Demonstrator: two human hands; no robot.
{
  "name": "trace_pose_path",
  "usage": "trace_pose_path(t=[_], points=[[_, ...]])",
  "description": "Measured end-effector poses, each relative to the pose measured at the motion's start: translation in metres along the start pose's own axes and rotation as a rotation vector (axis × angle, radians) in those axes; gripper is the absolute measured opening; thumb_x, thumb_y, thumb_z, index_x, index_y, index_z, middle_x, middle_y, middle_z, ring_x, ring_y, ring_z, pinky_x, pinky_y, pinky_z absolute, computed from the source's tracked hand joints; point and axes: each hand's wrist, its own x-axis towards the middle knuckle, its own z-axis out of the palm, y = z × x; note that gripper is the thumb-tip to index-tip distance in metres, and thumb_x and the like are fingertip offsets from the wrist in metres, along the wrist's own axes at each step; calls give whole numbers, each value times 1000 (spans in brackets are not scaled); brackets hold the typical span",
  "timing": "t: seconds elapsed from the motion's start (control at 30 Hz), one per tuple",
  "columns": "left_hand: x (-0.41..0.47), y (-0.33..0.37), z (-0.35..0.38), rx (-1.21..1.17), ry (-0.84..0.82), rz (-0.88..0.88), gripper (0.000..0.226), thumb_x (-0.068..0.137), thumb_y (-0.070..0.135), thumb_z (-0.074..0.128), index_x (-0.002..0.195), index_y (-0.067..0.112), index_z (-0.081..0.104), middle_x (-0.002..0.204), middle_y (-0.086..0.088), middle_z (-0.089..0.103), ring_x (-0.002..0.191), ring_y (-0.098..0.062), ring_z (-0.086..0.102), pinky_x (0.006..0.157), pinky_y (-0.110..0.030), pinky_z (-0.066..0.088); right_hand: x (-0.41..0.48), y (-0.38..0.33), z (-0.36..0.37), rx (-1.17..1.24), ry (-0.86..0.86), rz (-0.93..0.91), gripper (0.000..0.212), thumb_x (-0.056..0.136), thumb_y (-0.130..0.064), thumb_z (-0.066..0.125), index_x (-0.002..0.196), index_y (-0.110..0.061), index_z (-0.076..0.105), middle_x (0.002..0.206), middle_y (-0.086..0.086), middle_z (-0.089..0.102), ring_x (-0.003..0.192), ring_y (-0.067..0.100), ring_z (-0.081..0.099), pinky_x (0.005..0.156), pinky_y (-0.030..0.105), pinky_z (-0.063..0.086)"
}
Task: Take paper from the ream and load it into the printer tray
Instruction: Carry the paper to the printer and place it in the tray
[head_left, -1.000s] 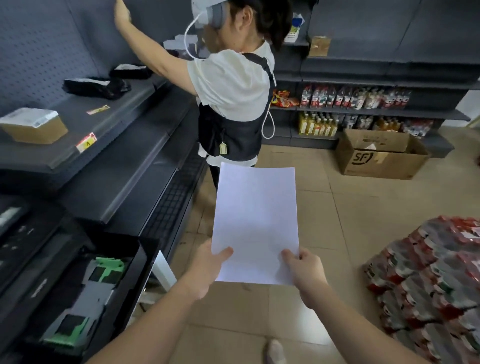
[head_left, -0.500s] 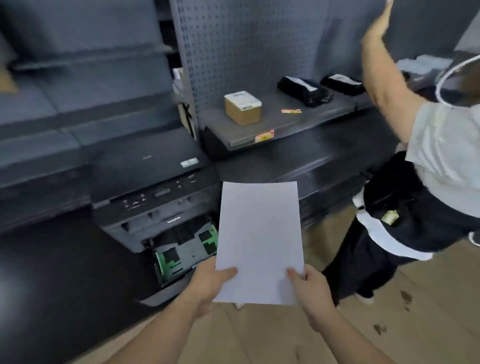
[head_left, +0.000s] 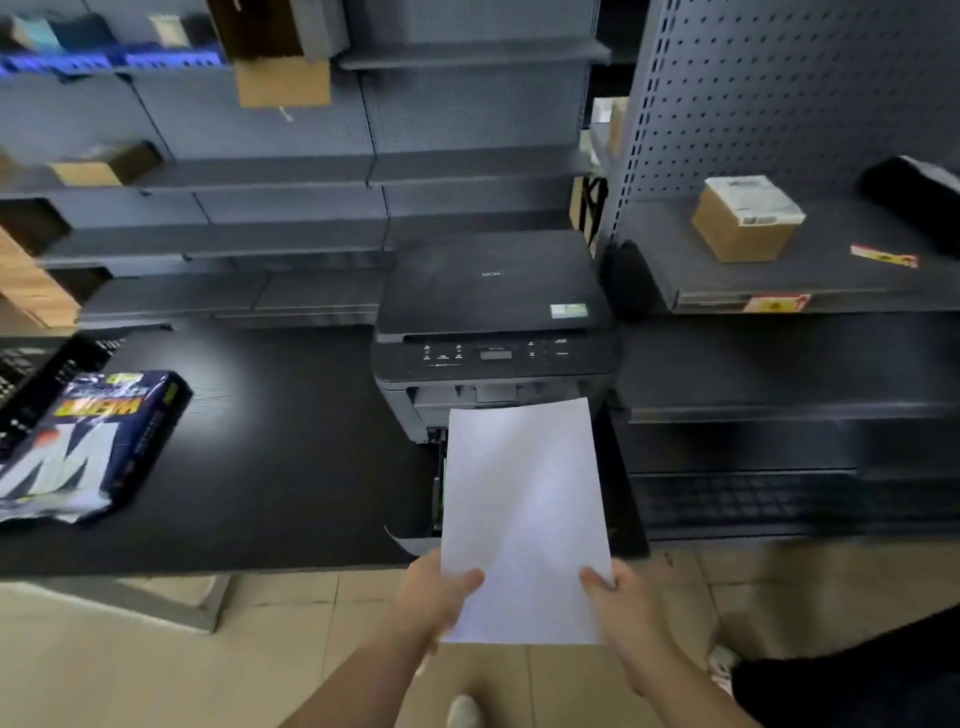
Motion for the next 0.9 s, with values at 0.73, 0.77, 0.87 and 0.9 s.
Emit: trace_pose_path(t=[0.73, 0.77, 0.87, 0.9], points=[[88, 9, 1, 8, 26, -185, 13, 84, 1, 65, 95, 5, 70, 88, -6, 75, 77, -23, 73, 64, -32, 60, 79, -9, 30, -107, -110, 200, 14, 91, -19, 60, 100, -17, 70, 92, -2, 71, 85, 19, 67, 74, 32, 54], [90, 11, 3, 0, 24, -189, 18, 83, 2, 66, 100, 3, 71, 92, -9, 76, 81, -27, 74, 71, -38, 62, 83, -10, 29, -107, -120, 205, 16, 91, -20, 60, 103, -16, 71, 94, 0, 72, 86, 20, 67, 78, 33, 55], [97, 16, 6, -14, 36, -204, 25, 83, 2, 67, 108, 2, 69, 99, -12, 76, 86, -31, 74, 80, -44, 61, 95, -12, 27, -125, -148, 225, 22, 92, -22, 60, 109, -14, 70, 101, 2, 72, 90, 22, 67, 82, 34, 55], [100, 18, 6, -10, 40, -205, 27, 83, 3, 68, 109, 2, 69, 100, -12, 76, 87, -31, 74, 81, -44, 61, 99, -13, 27, -136, -157, 232, 24, 92, -23, 59, 111, -13, 69, 104, 3, 71, 92, 23, 66, 83, 35, 55]])
